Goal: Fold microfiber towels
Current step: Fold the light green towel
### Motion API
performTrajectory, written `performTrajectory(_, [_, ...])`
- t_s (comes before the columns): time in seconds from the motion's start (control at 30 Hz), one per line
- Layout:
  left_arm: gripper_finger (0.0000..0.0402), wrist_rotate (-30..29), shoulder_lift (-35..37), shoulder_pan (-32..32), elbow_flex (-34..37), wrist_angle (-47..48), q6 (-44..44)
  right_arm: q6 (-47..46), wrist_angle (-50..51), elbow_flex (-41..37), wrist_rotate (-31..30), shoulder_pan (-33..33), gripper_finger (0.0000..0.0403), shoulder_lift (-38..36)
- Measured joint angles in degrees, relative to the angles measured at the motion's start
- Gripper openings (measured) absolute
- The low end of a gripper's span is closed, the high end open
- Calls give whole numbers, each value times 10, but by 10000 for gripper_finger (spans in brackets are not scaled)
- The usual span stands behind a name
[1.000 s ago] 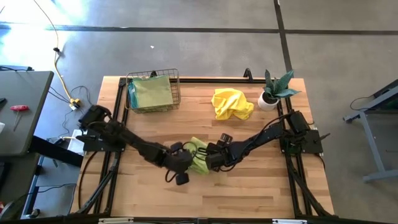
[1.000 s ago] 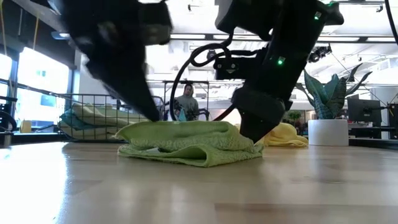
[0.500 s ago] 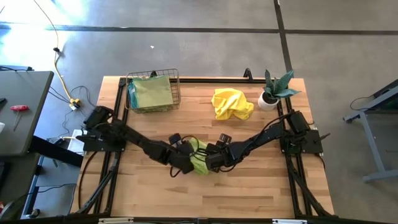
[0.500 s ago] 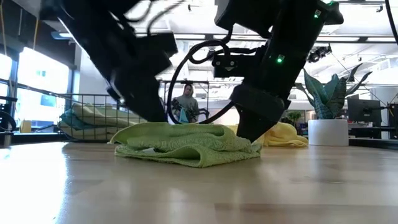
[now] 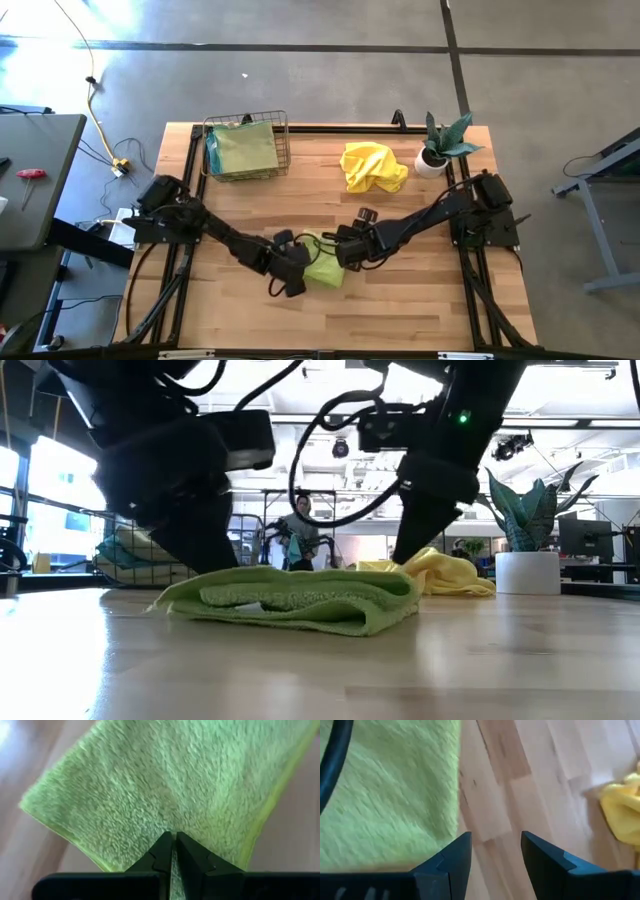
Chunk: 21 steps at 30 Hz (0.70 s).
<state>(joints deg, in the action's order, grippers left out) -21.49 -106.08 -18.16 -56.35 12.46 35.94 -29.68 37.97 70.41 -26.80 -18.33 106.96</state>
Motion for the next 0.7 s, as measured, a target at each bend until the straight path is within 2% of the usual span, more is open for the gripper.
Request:
performTrajectory(0.17, [19,20,-3,-11,1,-15,28,-4,98,0,9,0,165,-30])
performTrajectory(0.37, [19,18,-5,-19,1,-135,29,-83,217,0,-9,-7,165,-89])
performTrajectory(0.53, [19,-15,-5,-13,0,-198,-7,-121,225,0,-38,-32,165,-123])
performTrajectory(0.63, [19,-23,-5,-7,0,-186,-34,-140,201,0,-52,-51,165,-125])
performTrajectory(0.7, [19,2,-5,-3,0,-150,-35,-152,179,-1,-49,-67,165,-125])
